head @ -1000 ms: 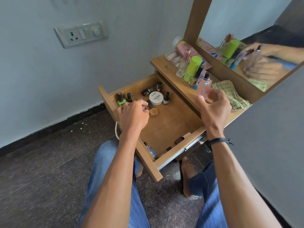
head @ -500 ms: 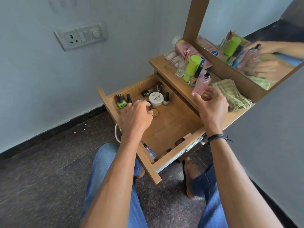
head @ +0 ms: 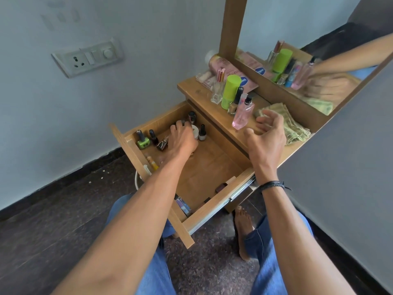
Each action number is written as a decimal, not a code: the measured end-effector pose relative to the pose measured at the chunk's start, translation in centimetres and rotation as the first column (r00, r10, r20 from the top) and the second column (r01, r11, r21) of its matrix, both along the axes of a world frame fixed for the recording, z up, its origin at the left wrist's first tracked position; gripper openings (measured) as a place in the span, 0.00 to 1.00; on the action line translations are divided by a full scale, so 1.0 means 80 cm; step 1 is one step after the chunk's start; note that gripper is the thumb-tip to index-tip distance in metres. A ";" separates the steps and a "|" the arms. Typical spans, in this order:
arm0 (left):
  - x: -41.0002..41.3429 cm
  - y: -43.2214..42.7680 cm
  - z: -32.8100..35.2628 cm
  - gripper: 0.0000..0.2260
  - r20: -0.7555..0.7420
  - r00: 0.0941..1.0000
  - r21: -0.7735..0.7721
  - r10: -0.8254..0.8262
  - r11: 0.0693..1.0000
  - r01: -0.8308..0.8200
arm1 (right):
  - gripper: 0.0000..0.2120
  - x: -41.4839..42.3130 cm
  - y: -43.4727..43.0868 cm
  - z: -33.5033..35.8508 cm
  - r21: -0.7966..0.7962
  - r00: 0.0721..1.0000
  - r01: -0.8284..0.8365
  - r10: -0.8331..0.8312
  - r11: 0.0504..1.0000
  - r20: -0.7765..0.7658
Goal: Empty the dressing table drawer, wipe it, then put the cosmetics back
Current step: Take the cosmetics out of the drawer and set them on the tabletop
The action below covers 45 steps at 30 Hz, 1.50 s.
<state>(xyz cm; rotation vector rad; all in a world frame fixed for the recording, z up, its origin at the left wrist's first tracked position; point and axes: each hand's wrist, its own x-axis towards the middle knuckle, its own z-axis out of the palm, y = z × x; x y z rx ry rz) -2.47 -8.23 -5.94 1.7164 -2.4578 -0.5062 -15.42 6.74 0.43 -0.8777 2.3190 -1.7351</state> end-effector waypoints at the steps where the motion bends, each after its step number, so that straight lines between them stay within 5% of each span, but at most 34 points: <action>1: 0.000 -0.001 -0.001 0.26 -0.011 1.000 -0.015 0.006 1.000 -0.006 | 0.26 0.000 0.000 0.000 -0.013 1.000 0.001 -0.001 1.000 0.002; 6: 0.002 -0.002 0.000 0.25 -0.062 0.998 -0.073 0.017 0.997 -0.022 | 0.25 -0.002 0.003 0.000 -0.076 1.000 0.009 -0.007 0.997 0.029; 13: 0.014 0.012 0.026 0.28 -0.292 0.936 0.041 0.198 0.980 -0.194 | 0.20 0.002 0.020 0.005 -0.186 0.998 0.016 -0.005 0.982 0.059; 16: 0.037 0.032 0.054 0.28 -0.473 0.835 0.171 0.282 0.959 -0.227 | 0.20 0.010 0.035 0.006 -0.161 0.997 -0.081 0.081 0.984 -0.007; 20: 0.057 0.079 0.096 0.25 -0.716 0.538 0.511 0.444 0.859 -0.029 | 0.22 0.025 0.055 0.002 -0.018 0.904 -0.425 0.423 0.905 -0.063; 23: 0.051 0.109 0.114 0.26 -0.753 0.504 0.564 0.422 0.810 0.164 | 0.27 0.038 0.065 0.004 0.049 0.817 -0.571 0.573 0.820 -0.061; 30: 0.033 0.136 0.112 0.30 -0.757 0.563 0.583 0.331 0.732 0.353 | 0.22 0.035 0.090 0.014 0.018 0.880 -0.468 0.468 0.883 -0.074; 35: 0.034 0.140 0.112 0.22 -0.795 0.432 0.599 0.425 0.662 0.451 | 0.24 0.025 0.104 0.023 0.034 0.898 -0.416 0.416 0.909 -0.146; 42: 0.045 0.125 0.098 0.11 -0.801 0.411 0.556 0.436 0.796 0.239 | 0.16 -0.029 0.082 0.042 -0.096 0.969 -0.078 0.053 0.992 -0.240; 45: 0.049 0.118 0.089 0.09 -0.803 0.450 0.501 0.390 0.852 0.155 | 0.17 -0.059 0.048 0.048 -0.002 0.961 0.028 -0.027 1.000 -0.273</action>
